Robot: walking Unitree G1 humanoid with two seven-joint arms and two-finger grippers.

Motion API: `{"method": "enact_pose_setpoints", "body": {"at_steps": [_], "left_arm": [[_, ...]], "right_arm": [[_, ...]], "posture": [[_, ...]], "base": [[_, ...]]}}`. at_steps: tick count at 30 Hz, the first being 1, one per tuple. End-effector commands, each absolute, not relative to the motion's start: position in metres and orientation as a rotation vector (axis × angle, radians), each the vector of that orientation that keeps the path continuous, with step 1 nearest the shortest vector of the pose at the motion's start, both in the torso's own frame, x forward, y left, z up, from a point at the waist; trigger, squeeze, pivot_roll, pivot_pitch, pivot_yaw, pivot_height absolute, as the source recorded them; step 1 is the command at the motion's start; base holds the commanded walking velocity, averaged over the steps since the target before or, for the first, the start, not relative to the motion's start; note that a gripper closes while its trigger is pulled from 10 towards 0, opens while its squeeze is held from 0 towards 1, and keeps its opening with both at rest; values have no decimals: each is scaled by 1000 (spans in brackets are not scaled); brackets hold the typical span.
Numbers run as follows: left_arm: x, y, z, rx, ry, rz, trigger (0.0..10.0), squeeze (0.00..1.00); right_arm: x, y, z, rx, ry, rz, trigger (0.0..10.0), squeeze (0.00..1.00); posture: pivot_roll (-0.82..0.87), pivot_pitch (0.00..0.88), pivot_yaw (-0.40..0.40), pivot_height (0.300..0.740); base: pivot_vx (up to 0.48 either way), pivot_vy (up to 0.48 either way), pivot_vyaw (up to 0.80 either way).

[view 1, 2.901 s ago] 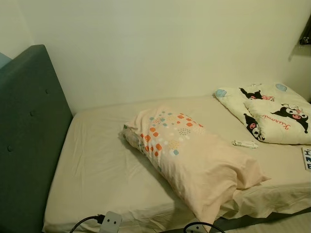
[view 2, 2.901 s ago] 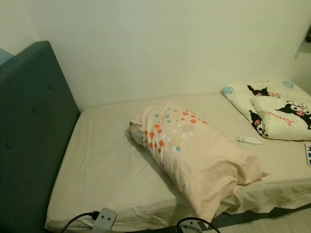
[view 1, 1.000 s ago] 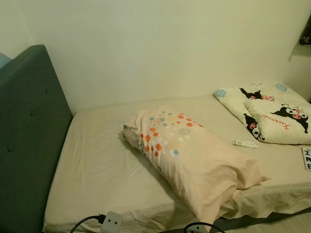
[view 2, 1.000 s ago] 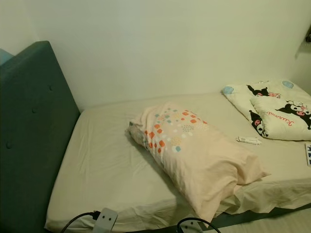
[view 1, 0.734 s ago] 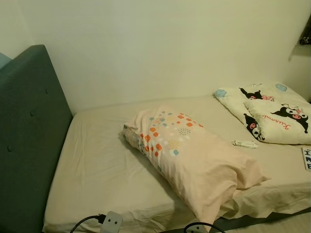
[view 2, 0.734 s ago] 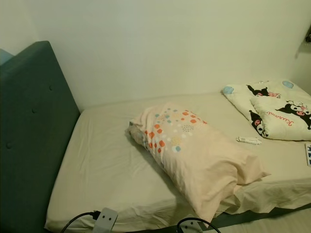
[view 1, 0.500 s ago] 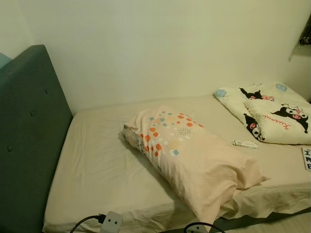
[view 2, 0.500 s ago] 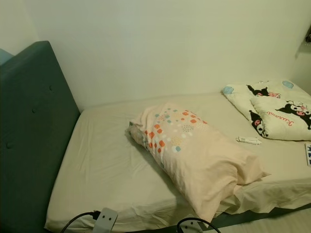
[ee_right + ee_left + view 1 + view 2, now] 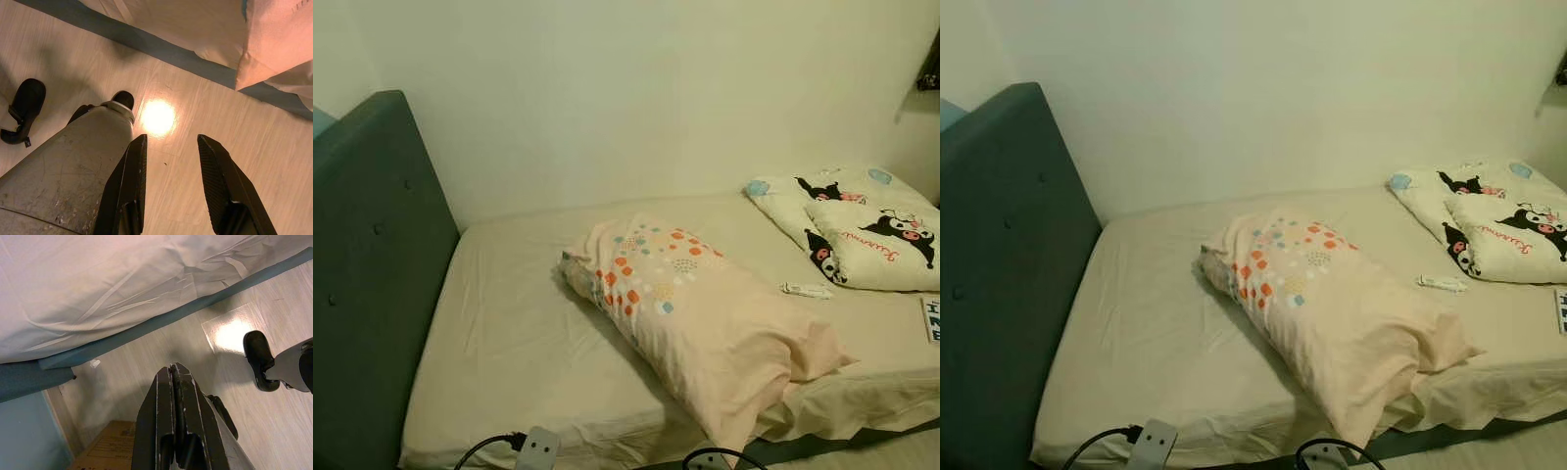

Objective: Clean up the room

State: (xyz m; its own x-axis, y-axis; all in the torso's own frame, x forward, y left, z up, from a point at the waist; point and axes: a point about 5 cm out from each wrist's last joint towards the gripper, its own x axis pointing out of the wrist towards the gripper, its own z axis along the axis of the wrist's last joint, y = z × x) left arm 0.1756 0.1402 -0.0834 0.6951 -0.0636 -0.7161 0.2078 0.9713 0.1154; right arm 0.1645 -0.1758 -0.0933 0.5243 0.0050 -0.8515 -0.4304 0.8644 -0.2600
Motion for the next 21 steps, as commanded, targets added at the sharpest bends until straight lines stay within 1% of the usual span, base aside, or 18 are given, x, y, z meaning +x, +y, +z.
{"method": "enact_pose_setpoints", "body": {"at_steps": [1,21], "left_arm": [[175,146,-85,217,806,-152,10000,0],[174,146,-85,221,805,-150,10000,0]], "right_arm": [[165,-173,-93,-480,990,282,10000,0],[168,-173,-92,-486,977,283,10000,0]], "posture": [[-63,0,5,727],[-66,0,5,727]], "base": [[0,0,0],[0,0,0]]}}
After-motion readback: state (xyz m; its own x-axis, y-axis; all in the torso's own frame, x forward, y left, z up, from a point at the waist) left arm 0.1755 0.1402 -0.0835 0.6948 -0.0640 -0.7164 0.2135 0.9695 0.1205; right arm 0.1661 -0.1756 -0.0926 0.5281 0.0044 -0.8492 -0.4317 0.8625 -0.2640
